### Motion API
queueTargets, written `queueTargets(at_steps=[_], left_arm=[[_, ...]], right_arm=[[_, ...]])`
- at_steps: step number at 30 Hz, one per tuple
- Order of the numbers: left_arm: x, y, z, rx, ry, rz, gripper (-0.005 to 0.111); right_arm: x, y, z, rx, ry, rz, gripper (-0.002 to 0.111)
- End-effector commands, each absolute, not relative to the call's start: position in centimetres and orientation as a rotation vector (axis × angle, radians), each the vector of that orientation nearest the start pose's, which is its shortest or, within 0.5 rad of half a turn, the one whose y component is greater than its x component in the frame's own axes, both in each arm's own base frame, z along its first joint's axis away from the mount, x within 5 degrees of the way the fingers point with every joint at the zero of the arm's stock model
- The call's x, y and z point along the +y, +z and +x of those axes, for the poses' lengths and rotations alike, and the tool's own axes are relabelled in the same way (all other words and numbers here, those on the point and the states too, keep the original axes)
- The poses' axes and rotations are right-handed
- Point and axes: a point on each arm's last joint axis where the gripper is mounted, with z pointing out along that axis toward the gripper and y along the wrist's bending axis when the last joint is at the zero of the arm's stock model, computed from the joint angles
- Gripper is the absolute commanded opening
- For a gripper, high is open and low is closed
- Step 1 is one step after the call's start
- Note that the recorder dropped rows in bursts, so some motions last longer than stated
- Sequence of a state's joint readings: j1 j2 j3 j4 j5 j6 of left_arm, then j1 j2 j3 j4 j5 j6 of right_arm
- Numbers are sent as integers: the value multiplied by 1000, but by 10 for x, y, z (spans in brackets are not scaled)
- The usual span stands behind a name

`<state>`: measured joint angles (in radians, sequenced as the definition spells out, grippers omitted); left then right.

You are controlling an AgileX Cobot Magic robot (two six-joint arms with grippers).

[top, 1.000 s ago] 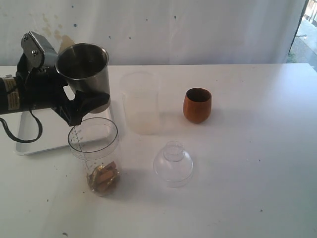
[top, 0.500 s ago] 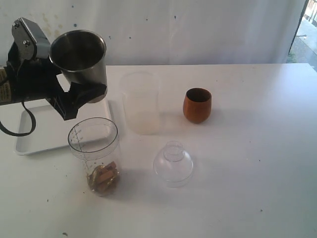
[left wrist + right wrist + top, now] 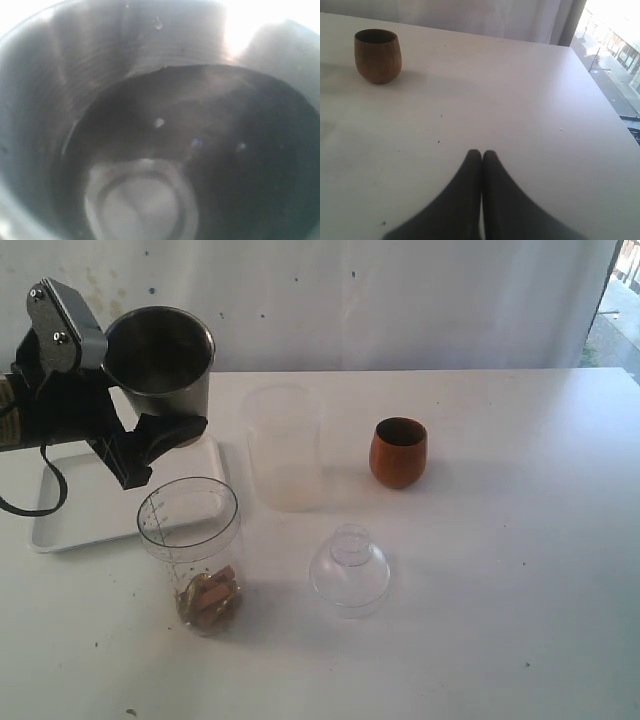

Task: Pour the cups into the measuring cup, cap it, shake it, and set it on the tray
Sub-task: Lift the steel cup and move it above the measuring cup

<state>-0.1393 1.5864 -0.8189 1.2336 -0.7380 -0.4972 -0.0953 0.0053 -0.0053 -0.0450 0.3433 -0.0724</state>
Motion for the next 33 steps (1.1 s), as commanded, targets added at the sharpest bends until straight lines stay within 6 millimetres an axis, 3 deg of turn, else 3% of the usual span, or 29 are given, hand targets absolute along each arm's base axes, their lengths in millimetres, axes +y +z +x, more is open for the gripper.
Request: queueTargets(at_steps=[1, 33], left_arm=[[-104, 252, 304, 1448, -338, 1094, 0], [-105, 251, 303, 1418, -323, 1140, 0]], right_arm=[[-7, 182, 53, 1831, -168, -5, 0], [-7, 182, 53, 1831, -168, -5, 0]])
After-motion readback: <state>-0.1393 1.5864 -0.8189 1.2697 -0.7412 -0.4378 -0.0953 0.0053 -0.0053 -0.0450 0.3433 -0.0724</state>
